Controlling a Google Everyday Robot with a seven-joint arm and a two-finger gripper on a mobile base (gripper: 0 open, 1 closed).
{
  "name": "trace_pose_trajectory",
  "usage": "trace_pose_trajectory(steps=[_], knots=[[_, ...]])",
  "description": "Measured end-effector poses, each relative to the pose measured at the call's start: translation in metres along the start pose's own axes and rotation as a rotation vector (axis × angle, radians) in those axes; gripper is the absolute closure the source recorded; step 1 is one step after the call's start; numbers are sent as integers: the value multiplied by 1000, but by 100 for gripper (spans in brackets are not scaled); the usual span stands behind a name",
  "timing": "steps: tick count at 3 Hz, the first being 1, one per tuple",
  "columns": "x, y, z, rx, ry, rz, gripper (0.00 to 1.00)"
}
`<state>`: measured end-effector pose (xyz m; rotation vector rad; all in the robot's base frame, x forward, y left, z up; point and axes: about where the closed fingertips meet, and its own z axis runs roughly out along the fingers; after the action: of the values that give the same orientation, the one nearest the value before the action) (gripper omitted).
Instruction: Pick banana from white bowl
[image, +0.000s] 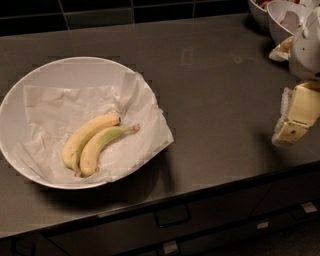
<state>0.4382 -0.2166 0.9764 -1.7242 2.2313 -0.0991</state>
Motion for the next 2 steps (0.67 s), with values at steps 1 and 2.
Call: trace_pose_trajectory(steps=[1, 2], knots=[[0, 0, 0, 0, 0, 0, 0], [-16, -1, -4, 13, -9, -34, 0]])
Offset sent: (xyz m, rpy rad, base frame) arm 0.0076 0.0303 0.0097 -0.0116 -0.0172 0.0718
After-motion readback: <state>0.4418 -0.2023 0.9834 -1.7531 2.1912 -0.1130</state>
